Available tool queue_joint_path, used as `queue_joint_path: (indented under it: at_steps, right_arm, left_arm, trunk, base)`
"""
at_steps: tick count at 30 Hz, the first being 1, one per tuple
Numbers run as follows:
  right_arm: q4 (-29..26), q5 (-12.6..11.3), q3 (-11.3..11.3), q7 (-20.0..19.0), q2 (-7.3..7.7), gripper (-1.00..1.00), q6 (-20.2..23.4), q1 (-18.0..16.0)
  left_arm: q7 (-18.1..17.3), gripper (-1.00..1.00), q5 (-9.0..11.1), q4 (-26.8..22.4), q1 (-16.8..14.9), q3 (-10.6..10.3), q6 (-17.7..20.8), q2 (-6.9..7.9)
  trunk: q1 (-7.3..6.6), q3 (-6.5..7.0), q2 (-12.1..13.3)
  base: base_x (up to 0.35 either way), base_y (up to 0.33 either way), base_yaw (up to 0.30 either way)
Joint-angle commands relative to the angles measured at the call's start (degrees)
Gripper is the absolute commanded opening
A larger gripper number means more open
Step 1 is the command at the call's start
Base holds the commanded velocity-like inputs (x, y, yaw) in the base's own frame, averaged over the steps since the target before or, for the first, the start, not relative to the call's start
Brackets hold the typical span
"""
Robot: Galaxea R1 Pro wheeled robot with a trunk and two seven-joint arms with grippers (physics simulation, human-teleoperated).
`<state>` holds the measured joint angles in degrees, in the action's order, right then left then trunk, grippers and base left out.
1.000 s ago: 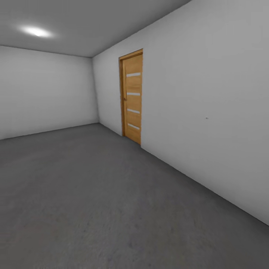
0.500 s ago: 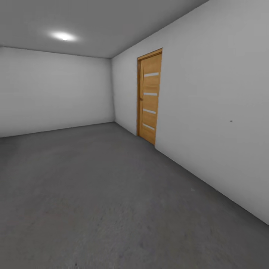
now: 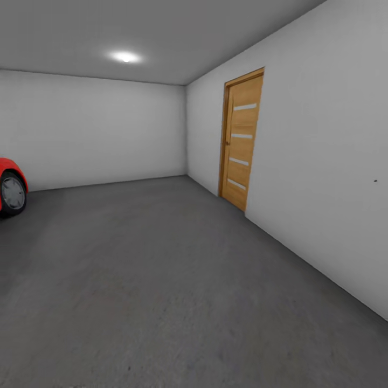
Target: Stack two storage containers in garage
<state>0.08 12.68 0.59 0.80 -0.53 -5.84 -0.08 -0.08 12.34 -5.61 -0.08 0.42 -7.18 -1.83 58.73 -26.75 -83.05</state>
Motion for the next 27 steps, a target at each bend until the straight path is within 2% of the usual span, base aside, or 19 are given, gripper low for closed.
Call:
queue_joint_path:
  at_steps: [1,5,10,27]
  right_arm:
    - [0.0,0.3,0.0,0.1,0.00,1.00,-0.1,0.0]
    - [0.0,0.1,-0.1,0.1,0.00,1.00,-0.1,0.0]
    - [0.0,0.0,-0.2,0.0,0.00,1.00,0.0,0.0]
    - [0.0,0.1,0.0,0.0,0.00,1.00,0.0,0.0]
  left_arm:
    - [0.0,1.00,0.3,0.0,0.0,0.0,-0.1,-0.01]
    - [0.0,1.00,0.4,0.0,0.0,0.1,-0.1,-0.08]
    - [-0.1,1.00,0.3,0.1,0.0,0.0,0.1,-0.10]
    - [-0.2,1.00,0.3,0.5,0.0,0.0,0.5,-0.01]
  trunk:
    - [0.00,-0.05,0.0]
    - [0.00,-0.05,0.0]
    - [0.00,-0.05,0.0]
    - [0.00,-0.05,0.0]
  base:
    - [0.000,0.000,0.282]
    - [0.000,0.000,0.276]
    - [0.099,0.000,0.111]
    - [0.305,0.000,0.008]
